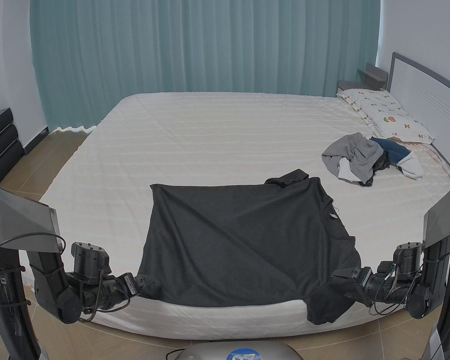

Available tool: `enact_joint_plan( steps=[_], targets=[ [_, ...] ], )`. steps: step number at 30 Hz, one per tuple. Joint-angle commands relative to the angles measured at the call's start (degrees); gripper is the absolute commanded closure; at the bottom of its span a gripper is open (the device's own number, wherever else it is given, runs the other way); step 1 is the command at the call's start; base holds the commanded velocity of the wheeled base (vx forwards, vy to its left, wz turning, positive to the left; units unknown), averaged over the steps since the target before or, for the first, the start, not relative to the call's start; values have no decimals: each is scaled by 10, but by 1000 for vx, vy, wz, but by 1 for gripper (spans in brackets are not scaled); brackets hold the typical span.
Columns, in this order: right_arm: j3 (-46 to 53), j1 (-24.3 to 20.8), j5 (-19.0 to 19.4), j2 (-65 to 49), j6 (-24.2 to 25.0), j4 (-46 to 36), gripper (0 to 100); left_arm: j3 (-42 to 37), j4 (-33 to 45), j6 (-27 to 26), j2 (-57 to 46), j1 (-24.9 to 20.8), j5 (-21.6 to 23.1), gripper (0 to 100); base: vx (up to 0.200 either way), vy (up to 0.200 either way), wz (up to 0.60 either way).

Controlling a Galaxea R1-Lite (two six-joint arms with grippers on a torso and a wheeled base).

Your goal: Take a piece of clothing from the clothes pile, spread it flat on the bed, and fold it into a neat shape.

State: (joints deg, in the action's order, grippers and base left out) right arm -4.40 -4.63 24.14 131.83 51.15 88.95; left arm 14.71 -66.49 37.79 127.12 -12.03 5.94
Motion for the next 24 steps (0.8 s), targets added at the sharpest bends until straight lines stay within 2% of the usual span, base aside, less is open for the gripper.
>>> enact_joint_plan(
  steps=[1, 8, 13, 14, 24],
  targets=[
    [0, 0, 0, -1, 0, 8, 0, 0, -8, -2, 30, -14, -13, 0, 0, 0, 0],
    [0, 0, 0, -1, 0, 8, 0, 21, -34, -3, 59, -32, -45, 0, 0, 0, 0],
    [1, 0, 0, -1, 0, 8, 0, 21, -34, -2, 59, -36, -48, 0, 0, 0, 0],
    [1, 0, 0, -1, 0, 8, 0, 21, -34, -2, 59, -36, -48, 100, 0, 0, 0],
    [10, -1, -1, -9, -2, 8, 0, -7, -35, 4, 53, -27, -50, 100, 0, 0, 0]
  ],
)
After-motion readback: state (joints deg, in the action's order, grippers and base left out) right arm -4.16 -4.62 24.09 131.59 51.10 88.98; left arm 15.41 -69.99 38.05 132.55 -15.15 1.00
